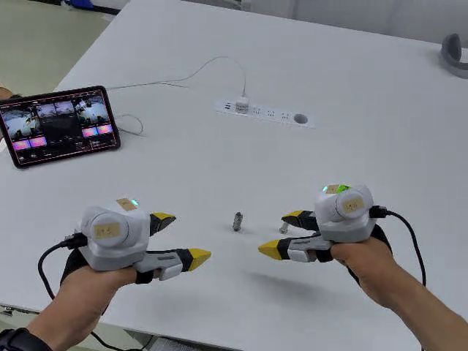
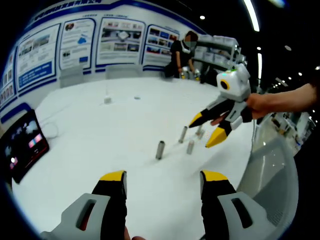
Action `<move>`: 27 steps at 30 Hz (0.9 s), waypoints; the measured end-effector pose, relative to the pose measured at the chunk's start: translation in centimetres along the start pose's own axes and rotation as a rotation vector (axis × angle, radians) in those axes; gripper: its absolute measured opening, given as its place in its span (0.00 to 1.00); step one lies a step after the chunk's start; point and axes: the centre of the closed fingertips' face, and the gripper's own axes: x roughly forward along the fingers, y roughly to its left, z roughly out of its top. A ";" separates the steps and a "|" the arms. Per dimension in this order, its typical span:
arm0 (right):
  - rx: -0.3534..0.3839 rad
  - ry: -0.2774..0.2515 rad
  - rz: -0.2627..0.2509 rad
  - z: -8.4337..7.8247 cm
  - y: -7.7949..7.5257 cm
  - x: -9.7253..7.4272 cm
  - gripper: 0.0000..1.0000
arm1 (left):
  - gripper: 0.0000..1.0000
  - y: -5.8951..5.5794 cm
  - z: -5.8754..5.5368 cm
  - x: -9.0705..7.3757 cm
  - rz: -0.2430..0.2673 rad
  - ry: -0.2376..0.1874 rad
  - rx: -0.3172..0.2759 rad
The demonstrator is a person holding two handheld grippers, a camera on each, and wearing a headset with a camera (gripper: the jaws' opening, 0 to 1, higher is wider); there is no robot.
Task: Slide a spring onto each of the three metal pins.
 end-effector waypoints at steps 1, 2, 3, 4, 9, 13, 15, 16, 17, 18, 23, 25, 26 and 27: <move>0.008 -0.003 -0.003 -0.2 0.0 -0.3 0.56 | 0.61 0.0 0.0 0.1 -0.001 0.000 0.000; 0.013 -0.002 -0.008 -0.4 0.0 -0.4 0.56 | 0.61 0.0 0.1 0.1 -0.001 0.000 0.001; 0.016 -0.002 -0.015 -0.7 -0.1 -0.7 0.57 | 0.61 0.0 0.1 0.2 -0.002 0.001 0.003; 0.020 -0.002 -0.018 -0.9 -0.2 -0.8 0.57 | 0.61 -0.1 0.2 0.3 -0.002 0.001 0.003; 0.052 -0.017 -0.041 -1.9 -0.4 -1.8 0.59 | 0.61 -0.3 0.5 0.6 -0.008 0.000 0.007; 0.081 -0.028 -0.063 -2.7 -0.7 -2.6 0.60 | 0.61 -0.5 0.6 0.9 -0.015 0.002 0.011; 0.089 -0.031 -0.071 -3.0 -0.8 -2.9 0.60 | 0.61 -0.6 0.7 1.0 -0.018 0.001 0.012; 0.097 -0.033 -0.074 -3.2 -0.9 -3.1 0.61 | 0.61 -0.6 0.7 1.1 -0.019 0.001 0.013; 0.101 -0.034 -0.077 -3.4 -0.9 -3.2 0.61 | 0.61 -0.6 0.8 1.1 -0.020 0.002 0.014; 0.106 -0.035 -0.082 -3.6 -0.9 -3.4 0.62 | 0.61 -0.7 0.8 1.2 -0.021 0.002 0.015; 0.136 -0.042 -0.094 -4.4 -1.0 -4.1 0.65 | 0.62 -0.7 1.0 1.4 -0.023 0.000 0.015; 0.144 -0.043 -0.092 -4.6 -0.9 -4.2 0.66 | 0.62 -0.9 1.0 1.5 -0.025 0.000 0.016; 0.145 -0.041 -0.093 -4.8 -0.8 -4.3 0.66 | 0.62 -0.9 0.9 1.5 -0.026 0.002 0.018; 0.146 -0.038 -0.094 -5.0 -0.8 -4.3 0.66 | 0.63 -1.0 0.9 1.6 -0.027 0.003 0.018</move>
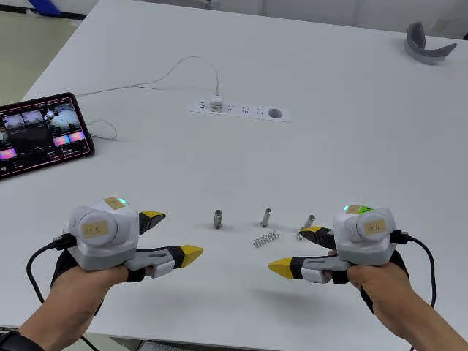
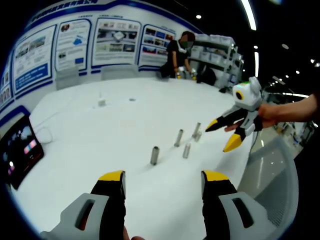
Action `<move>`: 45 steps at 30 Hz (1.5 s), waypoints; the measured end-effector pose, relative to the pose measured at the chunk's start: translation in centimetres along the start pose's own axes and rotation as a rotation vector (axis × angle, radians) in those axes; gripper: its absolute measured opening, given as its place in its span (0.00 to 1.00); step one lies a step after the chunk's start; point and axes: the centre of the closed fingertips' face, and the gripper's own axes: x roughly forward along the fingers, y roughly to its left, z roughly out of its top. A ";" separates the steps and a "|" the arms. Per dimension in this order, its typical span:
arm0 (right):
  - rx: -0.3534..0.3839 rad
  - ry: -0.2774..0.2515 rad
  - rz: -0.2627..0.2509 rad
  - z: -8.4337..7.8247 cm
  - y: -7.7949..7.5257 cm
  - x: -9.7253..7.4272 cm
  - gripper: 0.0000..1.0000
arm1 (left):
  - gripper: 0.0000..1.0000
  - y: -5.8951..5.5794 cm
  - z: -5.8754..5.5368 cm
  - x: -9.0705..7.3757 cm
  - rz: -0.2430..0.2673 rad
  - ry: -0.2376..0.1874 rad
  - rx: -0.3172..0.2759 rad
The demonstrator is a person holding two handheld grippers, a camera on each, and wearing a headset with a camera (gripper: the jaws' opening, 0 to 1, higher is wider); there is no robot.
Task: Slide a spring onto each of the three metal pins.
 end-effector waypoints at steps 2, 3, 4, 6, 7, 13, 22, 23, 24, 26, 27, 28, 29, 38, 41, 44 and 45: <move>0.005 0.004 -0.002 -0.3 0.0 -0.1 0.67 | 0.63 -0.1 -0.1 0.1 -0.002 0.003 0.000; 0.007 0.004 -0.003 -0.4 -0.1 -0.2 0.67 | 0.63 -0.2 -0.1 0.2 -0.004 0.004 0.001; 0.009 0.004 -0.004 -0.5 -0.1 -0.3 0.67 | 0.63 -0.4 -0.1 0.2 -0.006 0.005 0.001; 0.012 0.006 -0.004 -0.6 -0.1 -0.3 0.67 | 0.64 -0.6 -0.1 0.4 -0.009 0.009 0.005; 0.013 0.008 -0.003 -0.7 0.0 -0.4 0.68 | 0.64 -0.6 -0.1 0.5 -0.011 0.010 0.005; 0.018 0.005 -0.004 -0.8 -0.1 -0.5 0.69 | 0.64 -1.0 0.1 0.8 -0.020 0.012 0.011; 0.025 0.005 -0.003 -0.9 -0.1 -0.8 0.70 | 0.65 -1.8 0.2 1.3 -0.040 0.033 0.047; 0.026 0.007 -0.003 -0.9 0.0 -0.9 0.70 | 0.65 -2.0 0.2 1.3 -0.045 0.037 0.055; 0.025 0.010 -0.004 -1.0 0.0 -1.0 0.71 | 0.65 -2.5 0.3 1.4 -0.056 0.045 0.070; 0.026 0.012 -0.001 -1.2 0.0 -1.1 0.71 | 0.66 -2.9 0.2 1.7 -0.065 0.057 0.088; 0.026 0.012 -0.002 -1.3 -0.1 -1.1 0.71 | 0.66 -3.1 0.2 1.9 -0.071 0.060 0.092; 0.027 0.013 -0.003 -1.3 -0.1 -1.2 0.71 | 0.66 -3.3 0.2 2.1 -0.076 0.062 0.093; 0.029 0.015 -0.004 -1.4 -0.1 -1.2 0.72 | 0.66 -3.6 0.1 2.3 -0.083 0.067 0.100; 0.042 0.006 -0.016 -1.8 -0.2 -2.0 0.72 | 0.66 -6.0 0.2 4.0 -0.135 0.089 0.150; 0.050 0.003 -0.021 -1.9 -0.1 -2.3 0.73 | 0.65 -6.8 0.4 4.6 -0.152 0.095 0.162; 0.054 -0.002 -0.024 -1.9 -0.1 -2.6 0.73 | 0.64 -7.2 0.4 5.3 -0.166 0.104 0.188; 0.054 -0.003 -0.025 -1.9 0.0 -2.6 0.73 | 0.64 -7.3 0.4 5.5 -0.169 0.105 0.192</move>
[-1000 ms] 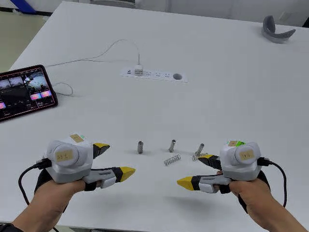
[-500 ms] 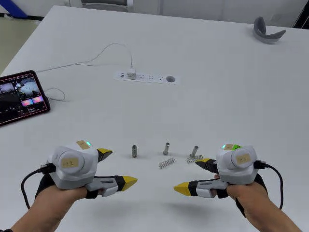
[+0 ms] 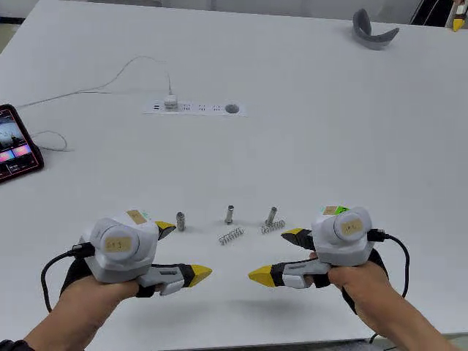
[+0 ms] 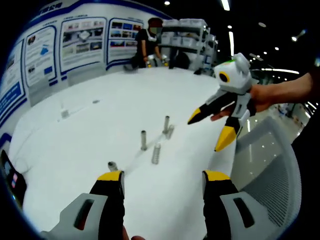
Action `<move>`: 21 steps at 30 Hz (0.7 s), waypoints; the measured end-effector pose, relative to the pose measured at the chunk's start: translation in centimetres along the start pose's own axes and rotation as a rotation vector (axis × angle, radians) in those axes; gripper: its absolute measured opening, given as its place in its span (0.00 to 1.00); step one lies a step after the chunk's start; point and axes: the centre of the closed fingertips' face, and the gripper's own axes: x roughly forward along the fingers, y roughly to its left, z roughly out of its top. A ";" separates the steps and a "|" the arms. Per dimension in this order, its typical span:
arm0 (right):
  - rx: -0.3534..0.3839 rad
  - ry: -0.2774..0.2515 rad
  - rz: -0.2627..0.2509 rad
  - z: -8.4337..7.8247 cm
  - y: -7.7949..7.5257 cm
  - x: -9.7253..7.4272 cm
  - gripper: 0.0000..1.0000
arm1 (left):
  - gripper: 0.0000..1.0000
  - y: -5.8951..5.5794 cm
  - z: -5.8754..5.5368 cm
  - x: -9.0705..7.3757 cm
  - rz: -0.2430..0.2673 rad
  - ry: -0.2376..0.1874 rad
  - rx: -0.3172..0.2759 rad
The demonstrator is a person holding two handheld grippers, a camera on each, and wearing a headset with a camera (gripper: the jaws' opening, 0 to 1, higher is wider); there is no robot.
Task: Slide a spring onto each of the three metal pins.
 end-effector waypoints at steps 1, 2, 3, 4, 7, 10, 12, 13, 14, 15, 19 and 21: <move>-0.001 0.001 0.001 -0.1 0.1 0.0 0.73 | 0.64 -0.1 0.0 0.4 -0.004 0.006 0.006; -0.003 0.004 0.003 -0.2 0.2 0.0 0.73 | 0.64 -0.1 0.1 0.6 -0.007 0.011 0.011; -0.008 0.008 0.005 -0.4 0.3 0.0 0.73 | 0.64 -0.2 0.1 0.8 -0.009 0.014 0.014; -0.014 0.016 0.007 -0.6 0.4 0.0 0.73 | 0.64 -0.3 0.2 1.1 -0.014 0.016 0.014; -0.016 0.020 0.010 -0.8 0.5 -0.2 0.73 | 0.64 -0.5 0.3 1.9 -0.021 0.019 0.011; -0.010 0.017 0.012 -0.9 0.6 -0.2 0.73 | 0.64 -0.4 0.4 2.7 -0.023 0.026 0.011; -0.007 0.015 0.012 -0.9 0.6 -0.3 0.73 | 0.62 -0.4 0.3 3.3 -0.022 0.035 0.018; -0.005 0.014 0.012 -0.9 0.6 -0.4 0.73 | 0.62 -0.3 0.2 3.5 -0.021 0.040 0.024; -0.003 0.013 0.014 -1.0 0.6 -0.4 0.73 | 0.61 -0.2 0.2 3.9 -0.020 0.045 0.027; -0.002 0.013 0.014 -1.0 0.6 -0.4 0.73 | 0.61 -0.2 0.1 4.1 -0.020 0.049 0.027; -0.005 0.017 0.025 -1.2 0.9 -0.5 0.73 | 0.59 -0.1 0.0 5.0 -0.024 0.057 0.020; -0.014 0.026 0.027 -1.4 1.0 -0.5 0.73 | 0.58 0.0 0.0 5.4 -0.025 0.058 0.012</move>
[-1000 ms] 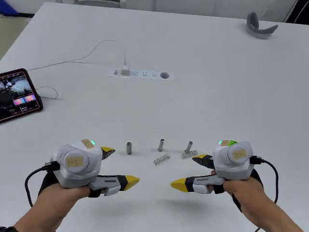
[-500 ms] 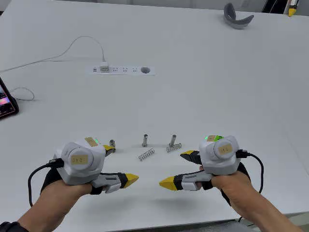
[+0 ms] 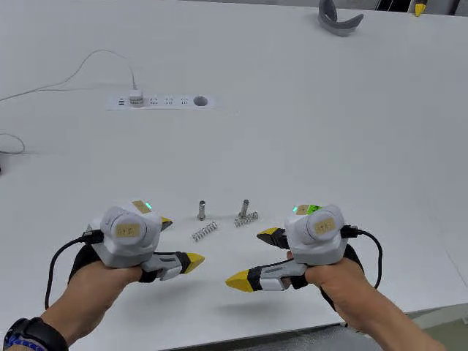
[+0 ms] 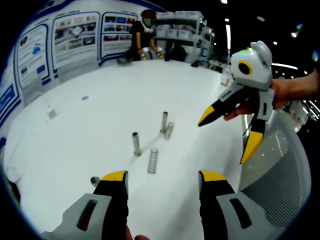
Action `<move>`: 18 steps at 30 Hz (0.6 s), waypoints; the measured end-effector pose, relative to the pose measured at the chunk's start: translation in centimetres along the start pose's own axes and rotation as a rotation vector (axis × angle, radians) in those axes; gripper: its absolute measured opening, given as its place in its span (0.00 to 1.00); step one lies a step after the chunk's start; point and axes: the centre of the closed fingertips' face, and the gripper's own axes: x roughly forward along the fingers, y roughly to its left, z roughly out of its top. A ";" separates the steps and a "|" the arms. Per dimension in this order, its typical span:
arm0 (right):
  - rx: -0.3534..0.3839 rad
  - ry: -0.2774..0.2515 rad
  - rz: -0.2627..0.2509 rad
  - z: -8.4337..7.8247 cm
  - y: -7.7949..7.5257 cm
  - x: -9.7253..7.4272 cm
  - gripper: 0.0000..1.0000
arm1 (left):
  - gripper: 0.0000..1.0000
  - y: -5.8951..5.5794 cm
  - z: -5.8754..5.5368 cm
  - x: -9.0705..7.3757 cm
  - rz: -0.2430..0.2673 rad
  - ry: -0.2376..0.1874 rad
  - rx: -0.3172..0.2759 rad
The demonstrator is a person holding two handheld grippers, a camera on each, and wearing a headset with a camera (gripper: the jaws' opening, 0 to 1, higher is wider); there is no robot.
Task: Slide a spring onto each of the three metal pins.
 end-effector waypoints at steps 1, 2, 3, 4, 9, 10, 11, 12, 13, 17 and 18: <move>-0.002 0.004 0.002 -0.1 0.0 0.0 0.73 | 0.57 0.0 0.0 0.2 0.001 0.000 -0.003; -0.003 0.006 0.003 -0.2 0.0 0.0 0.73 | 0.56 0.1 0.0 0.3 0.001 0.001 -0.006; -0.003 0.006 0.004 -0.2 0.0 0.0 0.73 | 0.55 0.1 0.0 0.5 0.002 0.001 -0.015; -0.001 0.006 0.005 -0.2 0.0 -0.1 0.73 | 0.55 0.2 -0.1 0.7 0.003 0.000 -0.022; 0.005 0.007 0.010 -0.6 0.2 -0.2 0.73 | 0.51 0.5 -0.4 1.8 0.005 0.001 -0.058; 0.007 0.009 0.011 -0.7 0.3 -0.2 0.73 | 0.50 0.5 -0.6 2.1 0.002 0.003 -0.061; 0.008 0.009 0.011 -0.7 0.3 -0.3 0.73 | 0.49 0.4 -0.7 2.3 0.002 0.006 -0.060; 0.009 0.009 0.012 -0.8 0.3 -0.3 0.73 | 0.48 0.4 -0.7 2.5 0.003 0.010 -0.057; 0.010 0.010 0.013 -0.9 0.3 -0.4 0.73 | 0.47 0.4 -0.8 2.8 0.002 0.013 -0.055; 0.013 0.016 0.013 -1.3 0.2 -0.6 0.73 | 0.44 0.4 -1.0 3.7 0.003 0.017 -0.059; 0.014 0.017 0.013 -1.3 0.2 -0.6 0.73 | 0.43 0.5 -1.1 4.0 0.007 0.019 -0.058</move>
